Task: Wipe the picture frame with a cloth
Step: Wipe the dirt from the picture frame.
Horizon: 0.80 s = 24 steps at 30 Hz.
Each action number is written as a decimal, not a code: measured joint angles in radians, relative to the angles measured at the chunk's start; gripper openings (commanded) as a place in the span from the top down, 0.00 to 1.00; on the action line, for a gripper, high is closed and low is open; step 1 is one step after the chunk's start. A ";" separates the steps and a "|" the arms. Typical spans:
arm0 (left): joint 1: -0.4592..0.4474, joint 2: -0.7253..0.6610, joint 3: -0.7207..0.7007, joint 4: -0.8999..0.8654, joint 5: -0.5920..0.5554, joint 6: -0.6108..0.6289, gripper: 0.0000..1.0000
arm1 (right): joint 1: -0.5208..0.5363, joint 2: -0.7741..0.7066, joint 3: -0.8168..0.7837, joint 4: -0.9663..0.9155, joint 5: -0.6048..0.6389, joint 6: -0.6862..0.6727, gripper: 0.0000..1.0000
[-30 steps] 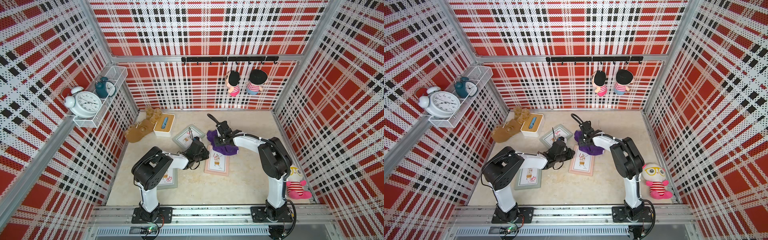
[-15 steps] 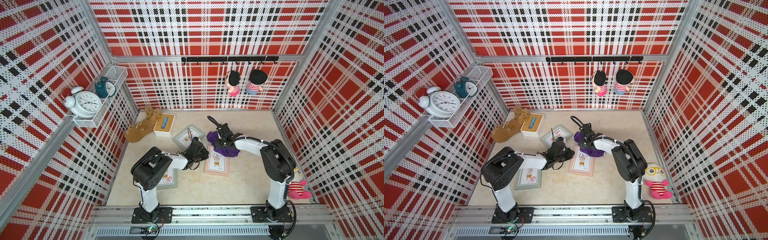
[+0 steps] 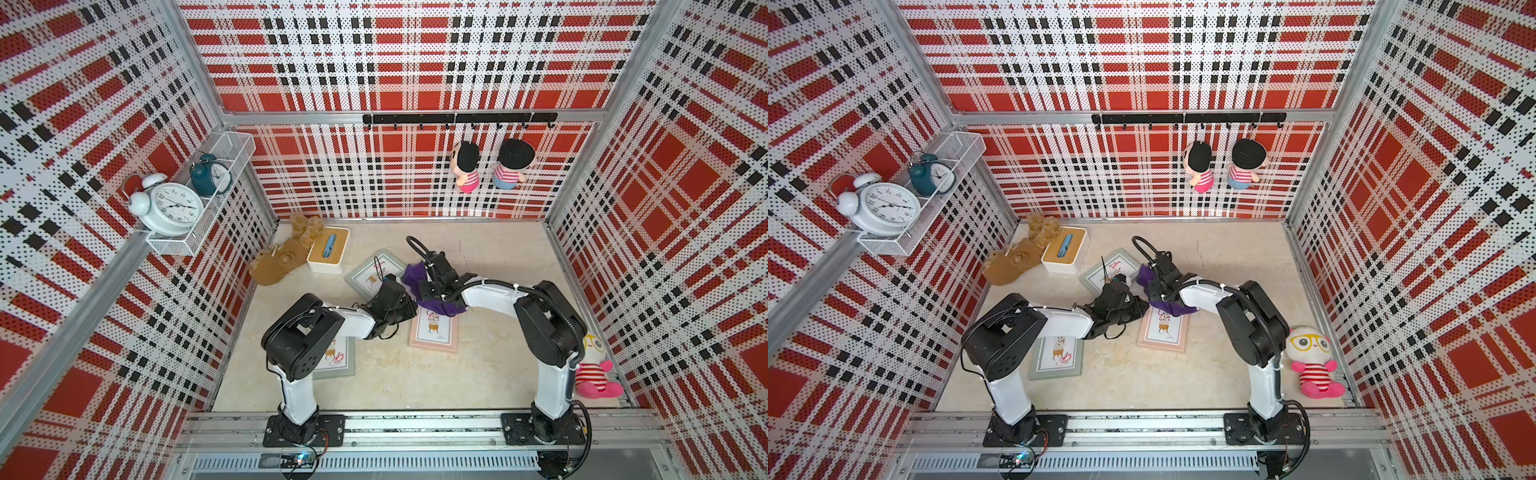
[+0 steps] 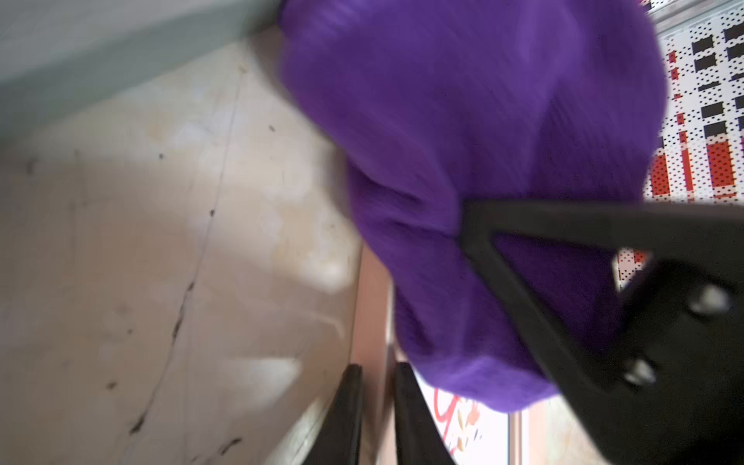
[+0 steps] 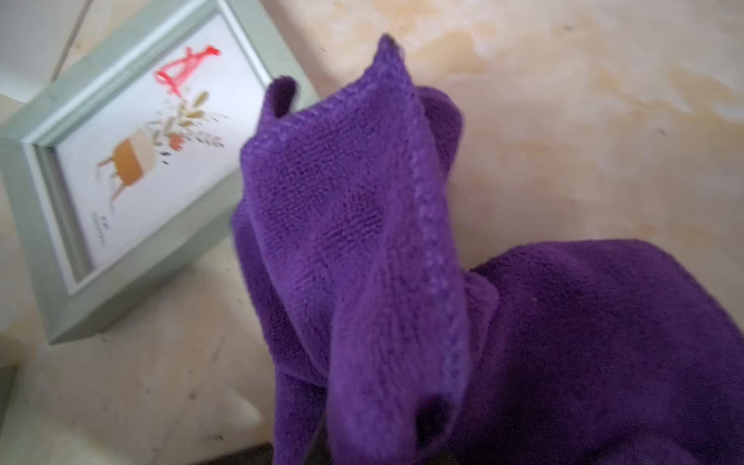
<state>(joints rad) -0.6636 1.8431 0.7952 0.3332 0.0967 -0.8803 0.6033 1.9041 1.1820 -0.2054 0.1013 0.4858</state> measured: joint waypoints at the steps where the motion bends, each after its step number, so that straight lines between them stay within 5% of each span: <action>1: 0.000 0.000 -0.003 0.005 0.000 -0.004 0.83 | -0.030 -0.038 -0.044 -0.007 0.008 0.002 1.00; 6: 0.000 0.000 -0.010 0.020 0.000 -0.013 0.83 | -0.120 -0.101 -0.092 -0.074 0.029 0.003 1.00; 15: 0.000 0.000 -0.010 0.021 0.000 -0.014 0.83 | 0.010 0.045 0.082 -0.046 -0.025 0.060 1.00; 24: 0.000 0.000 -0.016 0.034 -0.004 -0.018 0.84 | -0.142 -0.112 -0.114 -0.064 0.008 0.016 1.00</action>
<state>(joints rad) -0.6632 1.8427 0.7792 0.3668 0.0925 -0.8978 0.4618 1.7924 1.0683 -0.2695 0.1089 0.5014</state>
